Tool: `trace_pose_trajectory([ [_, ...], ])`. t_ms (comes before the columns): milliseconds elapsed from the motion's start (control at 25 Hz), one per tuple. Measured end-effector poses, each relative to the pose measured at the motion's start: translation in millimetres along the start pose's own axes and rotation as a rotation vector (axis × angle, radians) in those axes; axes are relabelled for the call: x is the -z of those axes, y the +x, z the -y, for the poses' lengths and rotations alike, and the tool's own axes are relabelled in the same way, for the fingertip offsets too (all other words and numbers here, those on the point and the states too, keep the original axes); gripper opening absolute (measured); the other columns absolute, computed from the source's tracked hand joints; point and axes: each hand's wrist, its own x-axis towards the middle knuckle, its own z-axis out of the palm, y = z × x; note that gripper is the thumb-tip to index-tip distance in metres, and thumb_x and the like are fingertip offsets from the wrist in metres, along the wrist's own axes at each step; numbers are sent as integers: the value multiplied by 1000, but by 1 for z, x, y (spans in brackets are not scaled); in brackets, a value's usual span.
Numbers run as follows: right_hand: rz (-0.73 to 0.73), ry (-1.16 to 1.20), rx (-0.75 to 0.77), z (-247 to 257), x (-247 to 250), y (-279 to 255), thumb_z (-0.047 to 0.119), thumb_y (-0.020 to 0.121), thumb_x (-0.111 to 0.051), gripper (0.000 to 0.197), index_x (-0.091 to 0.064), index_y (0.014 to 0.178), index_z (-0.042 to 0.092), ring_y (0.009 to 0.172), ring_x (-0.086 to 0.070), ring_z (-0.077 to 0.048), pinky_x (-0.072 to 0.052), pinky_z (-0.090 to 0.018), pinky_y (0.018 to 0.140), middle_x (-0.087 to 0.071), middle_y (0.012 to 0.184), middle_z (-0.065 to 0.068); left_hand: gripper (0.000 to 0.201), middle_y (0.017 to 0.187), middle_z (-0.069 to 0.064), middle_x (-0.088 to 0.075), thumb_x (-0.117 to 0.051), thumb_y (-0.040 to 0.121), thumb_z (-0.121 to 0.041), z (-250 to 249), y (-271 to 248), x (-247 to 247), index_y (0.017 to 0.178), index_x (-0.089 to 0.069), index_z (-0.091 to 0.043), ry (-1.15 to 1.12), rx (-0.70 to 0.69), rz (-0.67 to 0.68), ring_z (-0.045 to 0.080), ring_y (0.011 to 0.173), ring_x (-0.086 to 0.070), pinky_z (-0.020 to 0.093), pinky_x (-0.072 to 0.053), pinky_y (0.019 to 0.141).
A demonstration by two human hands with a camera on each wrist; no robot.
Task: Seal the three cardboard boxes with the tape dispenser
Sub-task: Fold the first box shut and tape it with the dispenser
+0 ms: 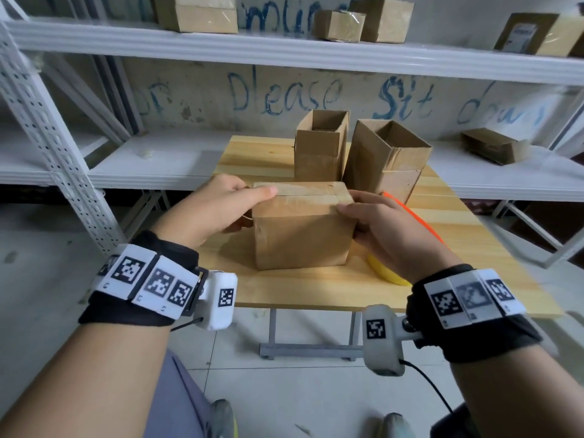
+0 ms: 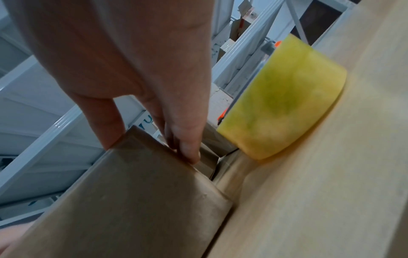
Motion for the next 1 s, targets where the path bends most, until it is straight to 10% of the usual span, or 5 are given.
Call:
trace_pose_trajectory([
  [240,-61,-52,25,-2,-3,0,41,91,-60,58,-47,143,20,119,-50,-14,-42,-31,101,-52,131,5,114,145,-23,-44,-74,44,-88,3,-4,12,145,-46,-44,110,-156,150,3,136,-41,38,-32,116],
  [480,-125,-52,29,1,-5,-2,31,96,-56,8,-61,101,28,108,-57,-13,-48,-32,96,-61,113,5,107,161,-14,-31,-91,66,-44,10,2,8,155,-30,-43,216,-225,186,9,144,-31,35,-28,114],
  [1000,-66,-172,92,-3,-9,-3,33,95,-57,15,-66,106,28,117,-55,-13,-39,-44,111,-65,111,8,115,137,-11,-51,-87,37,-76,15,0,26,138,-41,-47,251,-138,50,13,123,-53,42,-42,109],
])
